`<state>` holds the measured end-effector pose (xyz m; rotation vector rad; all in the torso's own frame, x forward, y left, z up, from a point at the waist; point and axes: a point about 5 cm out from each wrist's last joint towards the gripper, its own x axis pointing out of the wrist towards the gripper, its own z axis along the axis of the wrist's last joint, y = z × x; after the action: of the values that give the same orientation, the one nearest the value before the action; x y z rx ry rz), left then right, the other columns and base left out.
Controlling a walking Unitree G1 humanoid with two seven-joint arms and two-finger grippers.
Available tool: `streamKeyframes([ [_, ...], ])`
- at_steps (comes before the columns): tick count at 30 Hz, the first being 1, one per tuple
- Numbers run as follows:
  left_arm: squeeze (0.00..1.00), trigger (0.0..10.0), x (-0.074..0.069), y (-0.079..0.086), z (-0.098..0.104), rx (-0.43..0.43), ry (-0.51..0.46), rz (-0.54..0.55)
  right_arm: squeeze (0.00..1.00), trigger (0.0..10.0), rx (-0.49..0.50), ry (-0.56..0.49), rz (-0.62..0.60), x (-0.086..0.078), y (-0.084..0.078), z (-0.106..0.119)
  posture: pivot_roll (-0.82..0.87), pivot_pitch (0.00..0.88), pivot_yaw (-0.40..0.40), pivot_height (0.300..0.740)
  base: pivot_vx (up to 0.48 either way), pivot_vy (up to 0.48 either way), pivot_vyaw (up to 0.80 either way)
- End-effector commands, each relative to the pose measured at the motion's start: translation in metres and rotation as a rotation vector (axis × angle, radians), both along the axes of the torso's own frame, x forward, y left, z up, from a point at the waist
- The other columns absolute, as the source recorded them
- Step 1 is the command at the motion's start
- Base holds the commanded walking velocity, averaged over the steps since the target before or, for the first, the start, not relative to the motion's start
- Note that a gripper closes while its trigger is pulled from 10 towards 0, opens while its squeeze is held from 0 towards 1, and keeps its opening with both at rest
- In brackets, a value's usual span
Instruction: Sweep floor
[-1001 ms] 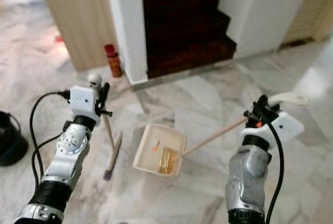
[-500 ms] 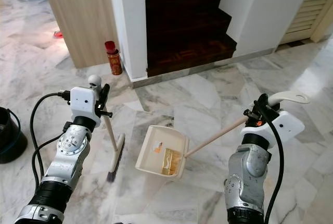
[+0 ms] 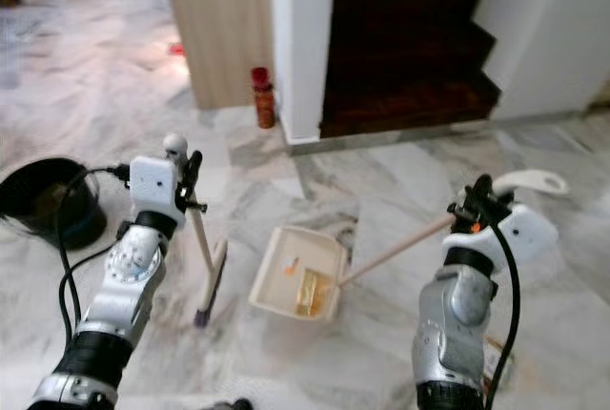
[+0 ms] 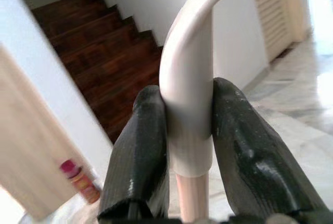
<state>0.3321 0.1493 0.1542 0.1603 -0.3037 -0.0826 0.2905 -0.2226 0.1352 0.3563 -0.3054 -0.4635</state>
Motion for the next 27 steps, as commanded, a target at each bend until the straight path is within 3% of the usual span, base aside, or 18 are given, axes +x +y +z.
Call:
streamKeyframes([
  [1, 0.00, 10.0, 0.0016, -0.0029, 0.0130, -0.001, -0.052, -0.005, 0.00, 10.0, -0.007, -0.047, -0.018, -0.0003, -0.0052, 0.0111, 0.06, 0.089, -0.044, 0.740, 0.000, 0.000, 0.00],
  [27, 0.00, 10.0, 0.0005, -0.0045, 0.0122, -0.004, -0.049, -0.007, 0.00, 10.0, -0.001, -0.041, 0.000, -0.0010, -0.0040, 0.0089, 0.07, 0.059, -0.044, 0.740, 0.000, 0.316, 0.00],
])
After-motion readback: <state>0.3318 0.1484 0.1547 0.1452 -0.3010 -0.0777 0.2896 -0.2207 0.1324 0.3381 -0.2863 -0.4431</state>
